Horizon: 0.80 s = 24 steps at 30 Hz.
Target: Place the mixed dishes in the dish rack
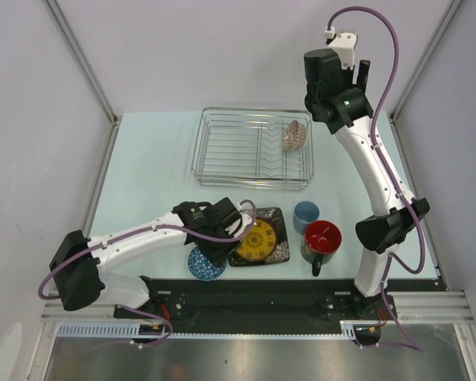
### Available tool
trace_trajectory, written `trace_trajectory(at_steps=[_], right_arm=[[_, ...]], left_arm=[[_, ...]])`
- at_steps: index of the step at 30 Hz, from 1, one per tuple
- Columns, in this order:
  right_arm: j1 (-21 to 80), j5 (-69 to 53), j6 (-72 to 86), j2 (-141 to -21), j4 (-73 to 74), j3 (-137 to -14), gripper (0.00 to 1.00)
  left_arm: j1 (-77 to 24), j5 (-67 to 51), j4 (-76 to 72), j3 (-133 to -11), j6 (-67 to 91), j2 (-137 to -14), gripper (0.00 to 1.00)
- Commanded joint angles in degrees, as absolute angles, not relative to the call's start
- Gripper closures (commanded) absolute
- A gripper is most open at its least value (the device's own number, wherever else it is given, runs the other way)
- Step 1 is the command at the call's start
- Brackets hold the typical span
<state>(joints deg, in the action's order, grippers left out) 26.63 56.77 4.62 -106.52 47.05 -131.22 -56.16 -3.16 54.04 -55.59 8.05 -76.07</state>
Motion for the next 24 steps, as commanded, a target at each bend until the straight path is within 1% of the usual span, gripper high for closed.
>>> trace_trajectory(at_steps=[1,4,7,8,15,22,24], right_arm=[[26.6,53.9,8.1,-104.9,50.8,-131.1,0.16],[26.6,52.3,9.1,-105.2,51.9,-131.4,0.17],[26.9,51.2,10.3,-106.0,53.6,-131.6,0.17],[27.0,51.0,10.5,-106.2,54.2,-131.7,0.16],[26.5,49.3,10.8,-105.9,53.8,-131.3,0.14],[26.4,48.9,11.3,-105.1,54.1,-132.3,0.14],[25.7,48.1,11.8,-104.7,54.2,-132.5,0.14]], left_arm=[[-56.7,-2.0,51.0,-55.6,12.3,-75.8,0.46],[-57.9,-1.5,52.0,-57.9,12.2,-78.7,0.47],[-61.0,-0.2,52.2,-60.2,12.3,-81.8,0.45],[-61.6,1.3,52.1,-60.0,12.6,-82.0,0.45],[-62.9,2.1,51.2,-59.4,14.1,-83.7,0.44],[-63.2,3.8,48.9,-56.1,14.8,-84.3,0.42],[-63.1,4.2,48.9,-56.2,14.9,-84.8,0.43]])
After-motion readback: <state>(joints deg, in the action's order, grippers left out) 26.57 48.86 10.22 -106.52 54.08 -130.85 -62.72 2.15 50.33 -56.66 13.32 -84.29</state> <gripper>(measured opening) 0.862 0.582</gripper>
